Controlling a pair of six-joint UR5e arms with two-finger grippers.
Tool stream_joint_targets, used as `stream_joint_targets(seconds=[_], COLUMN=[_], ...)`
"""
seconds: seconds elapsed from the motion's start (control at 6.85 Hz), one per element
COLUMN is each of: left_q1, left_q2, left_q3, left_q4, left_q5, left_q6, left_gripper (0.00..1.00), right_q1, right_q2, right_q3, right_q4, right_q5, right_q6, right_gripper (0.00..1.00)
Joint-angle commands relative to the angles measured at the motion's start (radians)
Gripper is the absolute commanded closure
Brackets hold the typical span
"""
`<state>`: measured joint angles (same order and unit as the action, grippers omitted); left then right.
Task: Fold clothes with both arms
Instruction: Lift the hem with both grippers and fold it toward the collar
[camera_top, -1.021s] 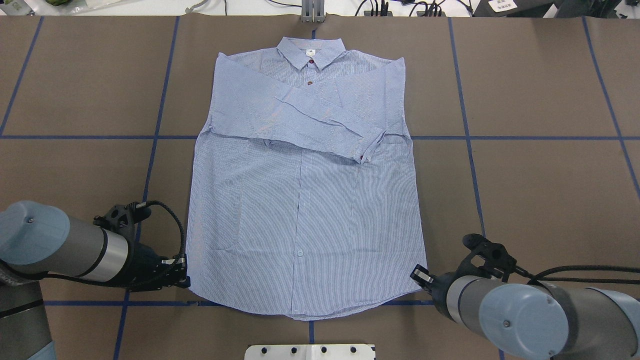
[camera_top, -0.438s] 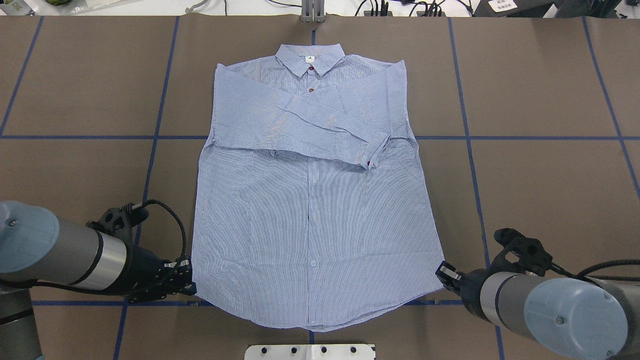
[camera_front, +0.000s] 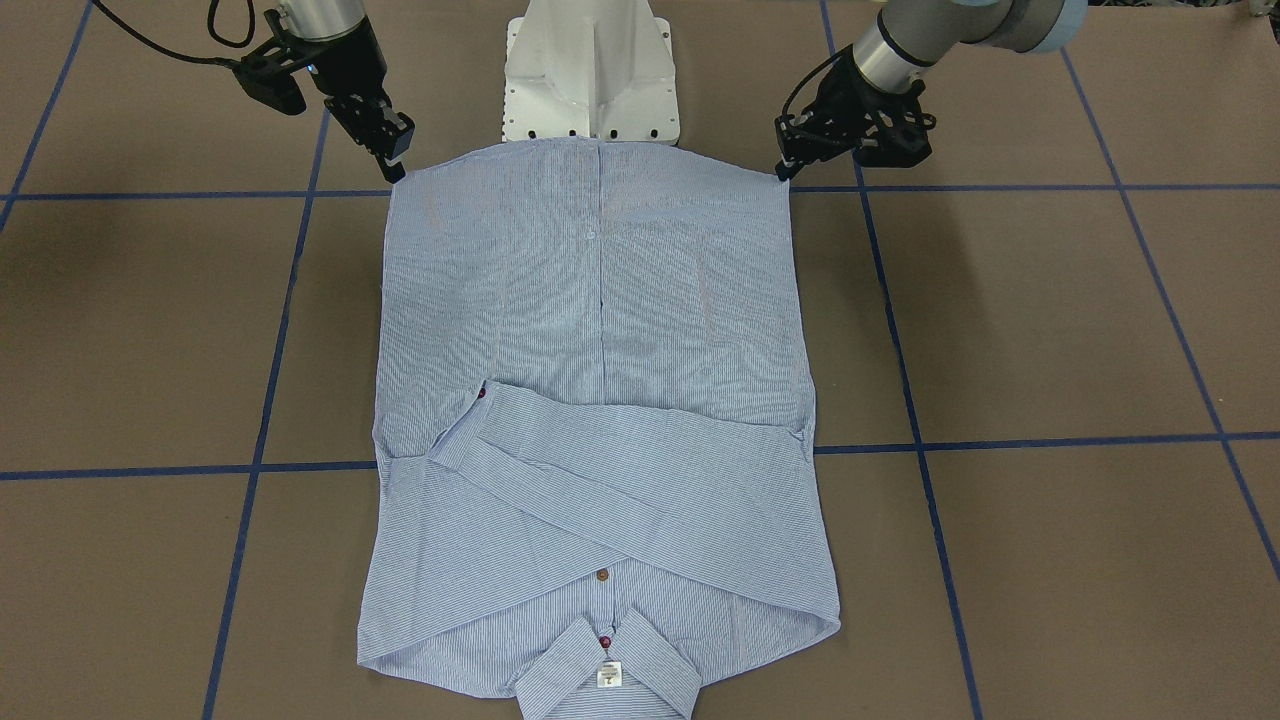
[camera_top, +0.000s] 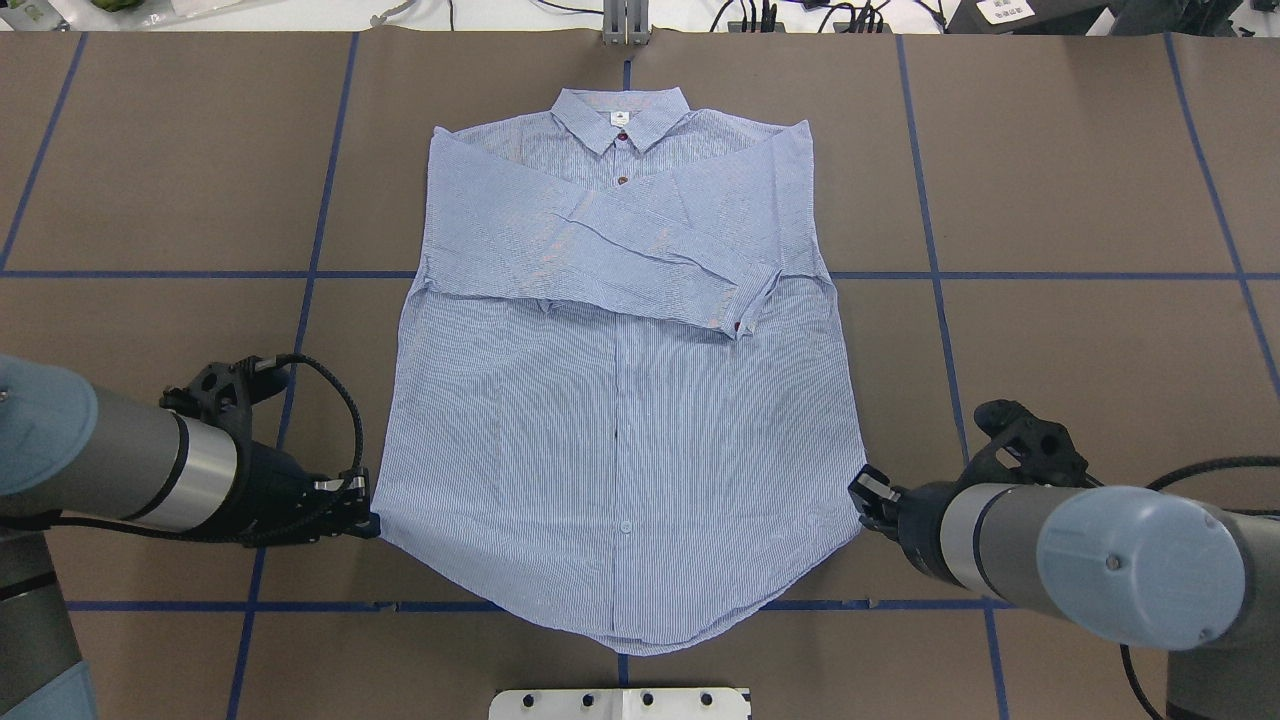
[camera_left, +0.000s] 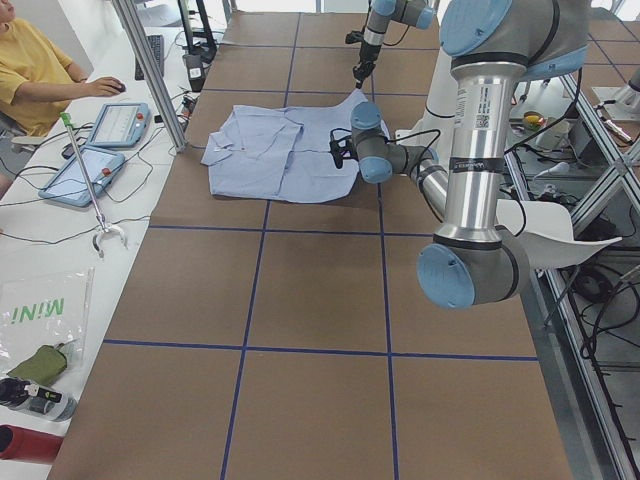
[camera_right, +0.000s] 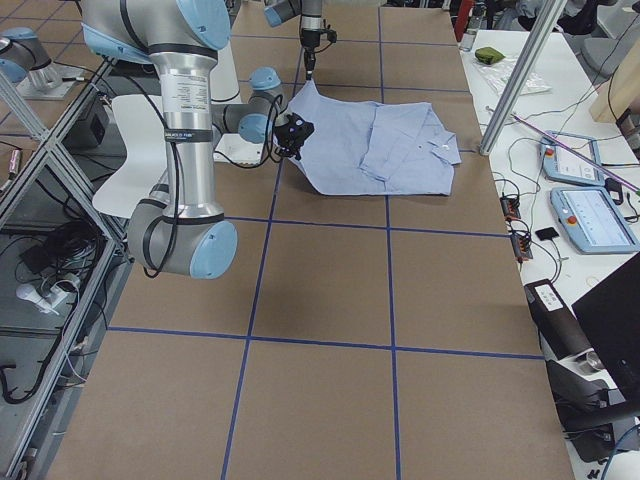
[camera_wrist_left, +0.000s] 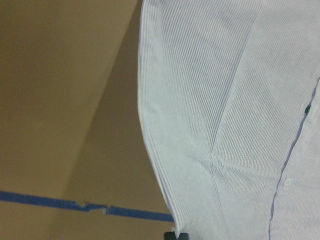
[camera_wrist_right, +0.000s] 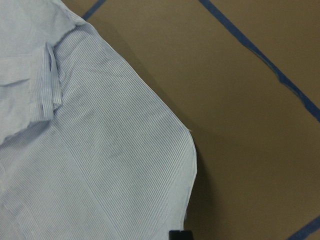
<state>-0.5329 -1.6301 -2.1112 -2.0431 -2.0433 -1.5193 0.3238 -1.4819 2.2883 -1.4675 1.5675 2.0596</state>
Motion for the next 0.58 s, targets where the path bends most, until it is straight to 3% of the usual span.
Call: stream_joint_targets(seconds=[0.0, 0.15, 0.44], left_q1=[-0.103, -0.190, -0.226], left_q2=[-0.040, -0.147, -0.313], left_q3=[0.046, 0.139, 0.277], left_q4=[0.053, 0.082, 0.147], left_q5=[0.002, -0.004, -0.008], left_q6=[0.146, 0.155, 0.154], left_gripper=[1.00, 1.00, 1.00], right_q1=[0.146, 0.232, 0.281], right_q2=[0.026, 0.032, 0.141], right_q3=[-0.036, -0.055, -0.124], right_q4=[-0.001, 0.001, -0.001], right_q5=[0.066, 0.121, 0.106], right_q6=[-0.085, -0.116, -0.109], right_gripper=[1.00, 1.00, 1.00])
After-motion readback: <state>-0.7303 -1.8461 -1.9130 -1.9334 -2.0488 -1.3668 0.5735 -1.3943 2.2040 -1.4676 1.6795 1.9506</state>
